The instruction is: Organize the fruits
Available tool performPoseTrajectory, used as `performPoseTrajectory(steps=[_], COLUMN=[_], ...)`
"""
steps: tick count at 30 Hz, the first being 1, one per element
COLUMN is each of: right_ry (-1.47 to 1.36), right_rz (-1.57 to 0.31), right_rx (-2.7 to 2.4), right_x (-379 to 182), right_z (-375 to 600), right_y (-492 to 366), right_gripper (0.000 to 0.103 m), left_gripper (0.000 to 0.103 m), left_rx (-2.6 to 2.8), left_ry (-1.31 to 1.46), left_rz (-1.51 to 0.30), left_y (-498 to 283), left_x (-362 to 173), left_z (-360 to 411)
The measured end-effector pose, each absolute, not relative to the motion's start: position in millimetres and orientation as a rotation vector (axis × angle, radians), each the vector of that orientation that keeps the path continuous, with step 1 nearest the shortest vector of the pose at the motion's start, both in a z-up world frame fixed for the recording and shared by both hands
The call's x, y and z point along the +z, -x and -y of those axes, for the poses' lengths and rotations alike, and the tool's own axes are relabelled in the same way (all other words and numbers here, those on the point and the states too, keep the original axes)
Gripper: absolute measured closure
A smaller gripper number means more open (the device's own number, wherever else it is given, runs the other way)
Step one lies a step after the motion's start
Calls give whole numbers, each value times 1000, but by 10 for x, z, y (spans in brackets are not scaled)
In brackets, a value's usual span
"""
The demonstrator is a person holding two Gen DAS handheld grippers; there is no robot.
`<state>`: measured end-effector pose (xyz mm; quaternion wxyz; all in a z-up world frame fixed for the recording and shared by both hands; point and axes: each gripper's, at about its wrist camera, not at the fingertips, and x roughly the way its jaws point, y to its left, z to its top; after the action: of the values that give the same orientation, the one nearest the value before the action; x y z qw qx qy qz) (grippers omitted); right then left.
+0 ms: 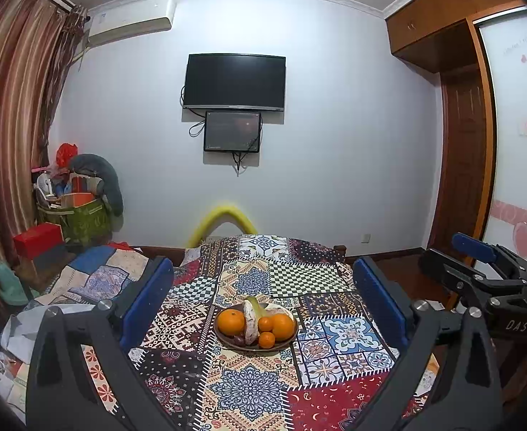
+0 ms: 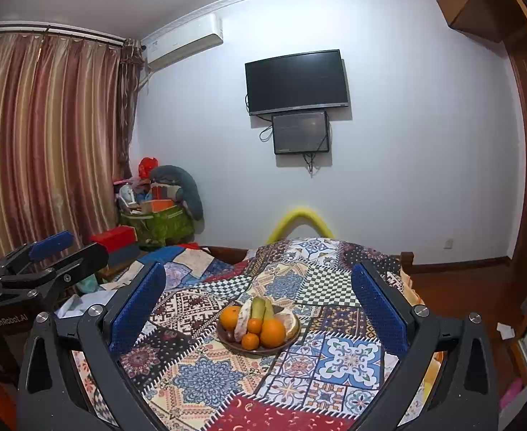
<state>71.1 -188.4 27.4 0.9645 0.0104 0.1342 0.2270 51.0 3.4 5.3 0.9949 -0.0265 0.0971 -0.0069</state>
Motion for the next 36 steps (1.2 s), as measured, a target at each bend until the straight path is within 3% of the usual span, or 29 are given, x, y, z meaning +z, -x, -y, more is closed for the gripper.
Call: performPoseTrajectory(steps=[36], right_ry=[-24], right_rz=[-265], right_rx=[458], right_x=[320], right_z=[1901], right_y=[-711], right_gripper=[0], left_gripper=[0], left_rx=[-34], left_ry=[61], left_rz=[-190], left_y=[-551], left_x=[52], left_z=[-14])
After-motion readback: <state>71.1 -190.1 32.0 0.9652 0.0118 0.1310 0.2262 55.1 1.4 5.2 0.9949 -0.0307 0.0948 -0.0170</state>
